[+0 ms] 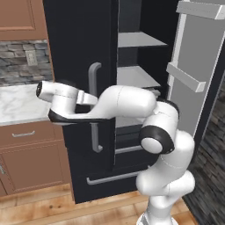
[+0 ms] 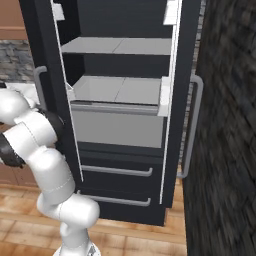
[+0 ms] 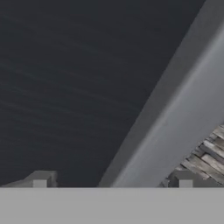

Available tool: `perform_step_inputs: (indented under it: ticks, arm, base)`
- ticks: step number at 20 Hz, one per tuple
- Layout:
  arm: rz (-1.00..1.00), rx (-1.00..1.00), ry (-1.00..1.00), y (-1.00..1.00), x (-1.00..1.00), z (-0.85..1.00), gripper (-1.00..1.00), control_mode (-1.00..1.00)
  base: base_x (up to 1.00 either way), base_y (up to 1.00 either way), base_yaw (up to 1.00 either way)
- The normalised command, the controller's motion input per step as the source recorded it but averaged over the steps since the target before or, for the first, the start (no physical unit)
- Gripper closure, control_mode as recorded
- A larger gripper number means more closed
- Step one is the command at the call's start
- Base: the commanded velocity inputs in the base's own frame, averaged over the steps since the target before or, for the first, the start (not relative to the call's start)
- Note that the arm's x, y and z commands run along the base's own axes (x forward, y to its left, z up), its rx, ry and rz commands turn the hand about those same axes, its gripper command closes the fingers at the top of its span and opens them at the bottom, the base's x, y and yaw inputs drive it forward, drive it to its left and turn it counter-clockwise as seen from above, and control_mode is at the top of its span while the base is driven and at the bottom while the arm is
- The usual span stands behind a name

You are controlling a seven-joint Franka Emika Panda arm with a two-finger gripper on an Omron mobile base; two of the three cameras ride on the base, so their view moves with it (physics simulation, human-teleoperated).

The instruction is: Place one of the steaks on the plate and the other in the bowl. Then place the bowl in the fridge.

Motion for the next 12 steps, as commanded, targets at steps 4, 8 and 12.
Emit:
perform_step_inputs:
  ticks: [4,8,12]
  arm:
    - [0.10,0.00,-0.03,-0.10,0.00,0.00,1.00,-1.00]
    - [0.10,0.00,-0.03,-0.14,0.00,0.00,1.00,-1.00]
    - [0.03,0.05,-0.11,-0.03,-0.10,0.04,1.00,-1.00]
  base:
    - [0.00,0.00,0.00]
    - [0.00,0.00,0.00]
    - [0.00,0.00,0.00]
